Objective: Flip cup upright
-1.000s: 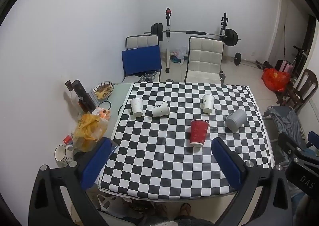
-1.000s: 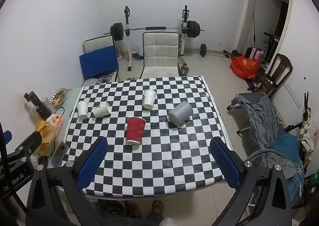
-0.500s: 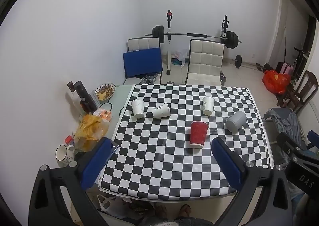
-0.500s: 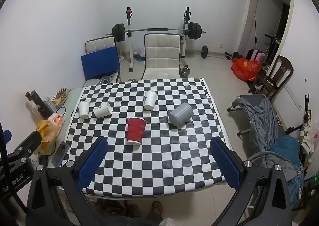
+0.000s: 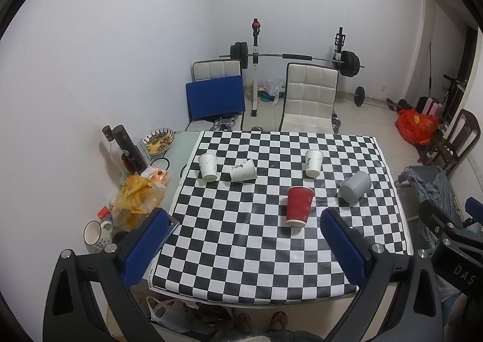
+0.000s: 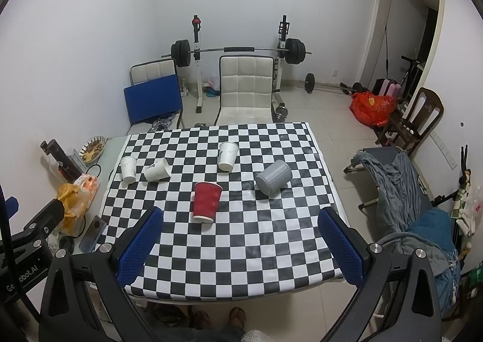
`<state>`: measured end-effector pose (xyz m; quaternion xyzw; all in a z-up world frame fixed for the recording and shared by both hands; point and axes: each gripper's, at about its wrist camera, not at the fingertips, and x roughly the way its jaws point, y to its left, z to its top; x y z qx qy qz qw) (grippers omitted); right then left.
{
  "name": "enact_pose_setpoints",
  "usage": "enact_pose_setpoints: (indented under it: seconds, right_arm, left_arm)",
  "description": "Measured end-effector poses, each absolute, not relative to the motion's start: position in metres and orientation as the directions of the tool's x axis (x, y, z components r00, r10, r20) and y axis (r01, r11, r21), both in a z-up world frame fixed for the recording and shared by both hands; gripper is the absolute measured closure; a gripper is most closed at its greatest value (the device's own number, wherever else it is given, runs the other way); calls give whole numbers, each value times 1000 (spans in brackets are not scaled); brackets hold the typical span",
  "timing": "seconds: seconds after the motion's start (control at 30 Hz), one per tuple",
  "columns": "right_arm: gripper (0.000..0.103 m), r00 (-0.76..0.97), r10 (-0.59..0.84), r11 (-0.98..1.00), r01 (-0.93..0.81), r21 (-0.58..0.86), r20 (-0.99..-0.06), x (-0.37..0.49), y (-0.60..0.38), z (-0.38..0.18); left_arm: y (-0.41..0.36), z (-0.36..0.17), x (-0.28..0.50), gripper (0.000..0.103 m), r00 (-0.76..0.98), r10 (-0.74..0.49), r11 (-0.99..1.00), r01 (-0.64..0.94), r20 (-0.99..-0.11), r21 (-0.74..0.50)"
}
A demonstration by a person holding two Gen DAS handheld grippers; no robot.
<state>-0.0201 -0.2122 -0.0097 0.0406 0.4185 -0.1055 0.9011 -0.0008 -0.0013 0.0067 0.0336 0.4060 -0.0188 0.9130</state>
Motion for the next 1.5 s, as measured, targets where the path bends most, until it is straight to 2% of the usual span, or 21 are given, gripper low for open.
enact_pose_setpoints:
  seconds: [0.2, 0.4, 1.5]
  right_arm:
    - [0, 632, -159, 975, 223, -18, -758, -23, -212, -16]
    - [0, 632, -157, 975, 220, -18, -759, -17, -208, 9]
    - [0, 645, -157, 976, 219, -15, -748, -23, -206, 9]
  left_arm:
    - [-1, 7, -1, 0, 671, -6, 997, 60, -741, 46]
    - [-1, 7, -1, 0, 674, -6, 997, 59, -739, 46]
    - [-4, 21, -1, 0, 683, -5, 997, 58, -730, 47]
